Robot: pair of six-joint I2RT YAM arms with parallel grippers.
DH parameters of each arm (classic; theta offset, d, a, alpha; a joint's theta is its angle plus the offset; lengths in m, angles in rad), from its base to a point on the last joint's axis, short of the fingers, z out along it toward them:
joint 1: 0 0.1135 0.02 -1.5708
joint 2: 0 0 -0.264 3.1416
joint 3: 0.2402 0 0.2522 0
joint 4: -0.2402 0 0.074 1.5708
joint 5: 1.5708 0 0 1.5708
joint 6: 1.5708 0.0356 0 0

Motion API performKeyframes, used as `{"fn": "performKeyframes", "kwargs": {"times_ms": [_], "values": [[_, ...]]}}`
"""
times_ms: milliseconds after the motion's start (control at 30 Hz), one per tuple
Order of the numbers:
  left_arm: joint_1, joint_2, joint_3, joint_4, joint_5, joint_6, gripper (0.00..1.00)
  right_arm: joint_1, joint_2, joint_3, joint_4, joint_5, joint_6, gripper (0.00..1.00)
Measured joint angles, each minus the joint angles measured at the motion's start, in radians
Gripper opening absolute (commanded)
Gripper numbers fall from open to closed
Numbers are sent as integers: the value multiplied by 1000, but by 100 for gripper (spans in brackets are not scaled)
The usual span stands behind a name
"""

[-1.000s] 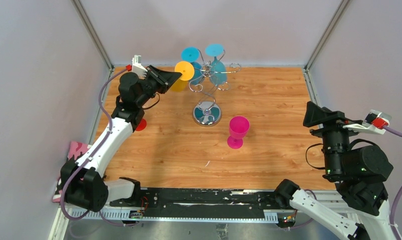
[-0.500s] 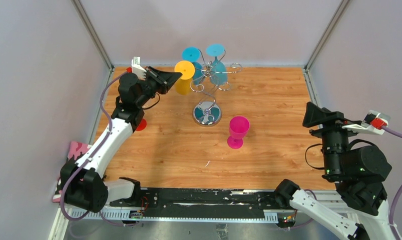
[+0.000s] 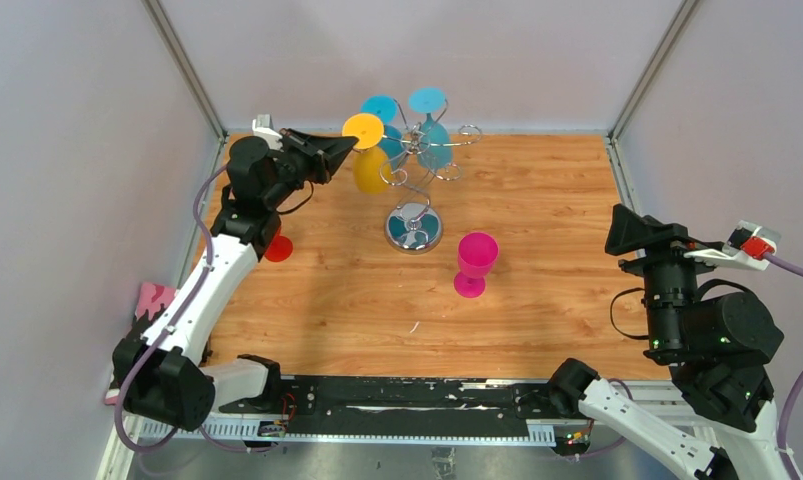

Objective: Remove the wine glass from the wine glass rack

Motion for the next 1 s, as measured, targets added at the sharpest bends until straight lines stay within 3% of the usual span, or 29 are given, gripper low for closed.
{"fn": "performKeyframes", "kwargs": {"times_ms": [600, 1000], "values": [[51, 3, 21, -88, -23, -7, 0, 0, 0, 0, 0, 11, -19, 63], [37, 152, 129, -73, 18, 13, 0, 0, 0, 0, 1, 19, -20, 63]]}}
